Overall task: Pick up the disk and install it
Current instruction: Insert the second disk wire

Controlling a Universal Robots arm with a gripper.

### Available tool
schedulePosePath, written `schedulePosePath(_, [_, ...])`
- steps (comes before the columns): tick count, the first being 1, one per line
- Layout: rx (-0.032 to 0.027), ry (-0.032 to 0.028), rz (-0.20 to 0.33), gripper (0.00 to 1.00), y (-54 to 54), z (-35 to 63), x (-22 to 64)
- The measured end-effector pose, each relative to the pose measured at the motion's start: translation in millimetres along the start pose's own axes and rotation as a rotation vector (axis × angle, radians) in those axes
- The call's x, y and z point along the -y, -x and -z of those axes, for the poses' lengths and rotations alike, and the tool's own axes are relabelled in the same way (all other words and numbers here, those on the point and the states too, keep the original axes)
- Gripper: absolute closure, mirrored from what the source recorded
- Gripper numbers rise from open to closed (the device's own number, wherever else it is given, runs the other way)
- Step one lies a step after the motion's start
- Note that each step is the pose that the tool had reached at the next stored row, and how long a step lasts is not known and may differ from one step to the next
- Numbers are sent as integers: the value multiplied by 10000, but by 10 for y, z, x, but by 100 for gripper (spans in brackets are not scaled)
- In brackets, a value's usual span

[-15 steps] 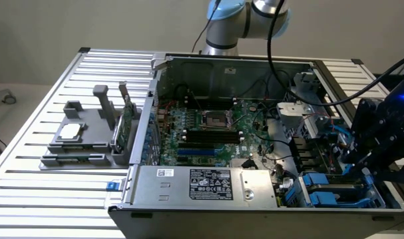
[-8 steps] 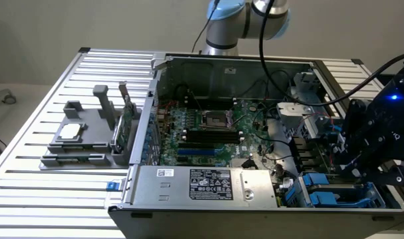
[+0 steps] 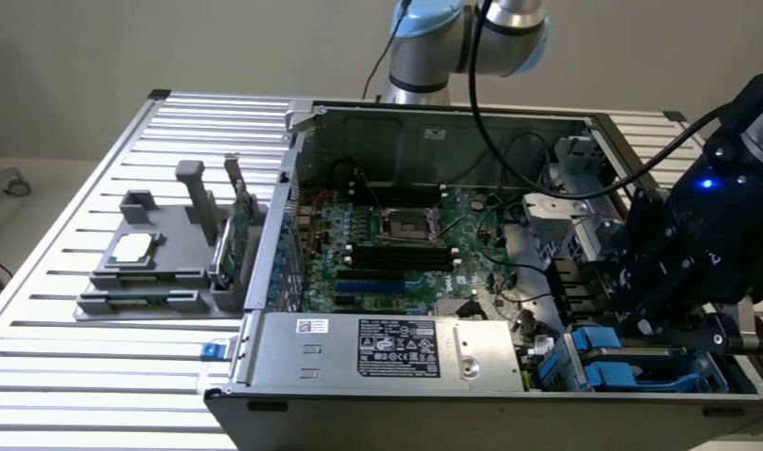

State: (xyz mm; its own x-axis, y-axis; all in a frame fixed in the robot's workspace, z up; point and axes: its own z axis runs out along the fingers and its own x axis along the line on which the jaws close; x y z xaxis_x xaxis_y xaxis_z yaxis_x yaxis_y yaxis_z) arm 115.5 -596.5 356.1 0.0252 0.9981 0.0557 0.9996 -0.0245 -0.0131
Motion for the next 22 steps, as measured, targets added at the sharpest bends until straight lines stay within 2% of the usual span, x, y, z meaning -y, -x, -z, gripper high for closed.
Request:
schedulePosePath(13, [0,0,-1,70,0,0,19])
schedulePosePath(16, [-1,86,3,70,-2,-2,76])
schedulePosePath(19, [11,123,5,70,-47,-5,131])
schedulePosePath(20, [22,135,6,70,-66,-7,151])
schedulePosePath(22, [91,157,7,70,-112,-3,178])
